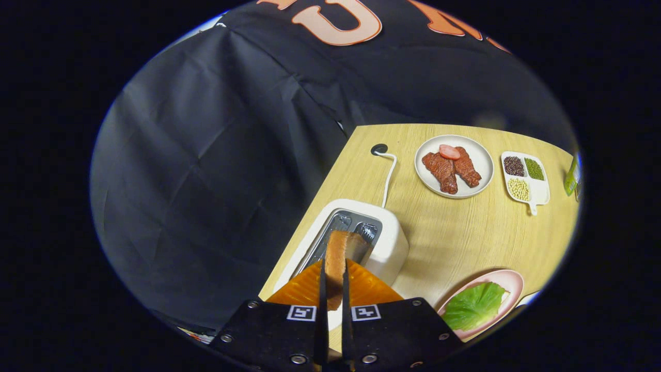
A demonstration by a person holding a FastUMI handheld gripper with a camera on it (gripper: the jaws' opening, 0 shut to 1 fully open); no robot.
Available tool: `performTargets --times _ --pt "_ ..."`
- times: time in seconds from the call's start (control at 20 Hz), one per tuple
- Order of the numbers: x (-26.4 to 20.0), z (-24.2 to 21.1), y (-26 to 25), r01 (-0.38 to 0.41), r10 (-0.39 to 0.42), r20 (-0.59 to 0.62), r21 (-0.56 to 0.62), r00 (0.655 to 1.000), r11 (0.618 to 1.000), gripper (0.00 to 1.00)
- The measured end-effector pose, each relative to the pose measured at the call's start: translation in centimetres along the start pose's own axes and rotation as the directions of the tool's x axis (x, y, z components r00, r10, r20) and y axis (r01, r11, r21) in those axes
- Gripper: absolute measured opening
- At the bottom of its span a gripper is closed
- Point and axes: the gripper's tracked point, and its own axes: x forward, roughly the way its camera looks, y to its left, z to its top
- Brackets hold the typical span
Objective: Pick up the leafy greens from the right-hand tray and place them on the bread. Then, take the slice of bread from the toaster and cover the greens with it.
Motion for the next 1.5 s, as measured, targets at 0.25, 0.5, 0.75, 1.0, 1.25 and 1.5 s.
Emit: performTargets --times 0.25,0.5,0.75,1.0,1.25,1.5 --pt "-3.6 0.7 -0.4 -0.048 0.049 0.088 -0.012 0.995 0.999 0.10" --pt "-6.7 0.5 -1.5 -0.094 0.093 0.143 -0.001 0.985 0.996 0.10" --pt "-8.6 -0.4 -4.4 -0.072 0.069 0.198 0.005 0.978 0.997 0.10" --pt "-9.6 -2.0 -7.6 -0.046 0.037 0.218 0.037 0.975 0.998 0.10" --pt "-9.7 -3.8 -9.9 -0.037 0.024 0.216 0.056 0.976 0.998 0.10" --pt "-10.1 -5.6 -12.2 -0.035 0.015 0.225 0.085 0.974 0.996 0.10"
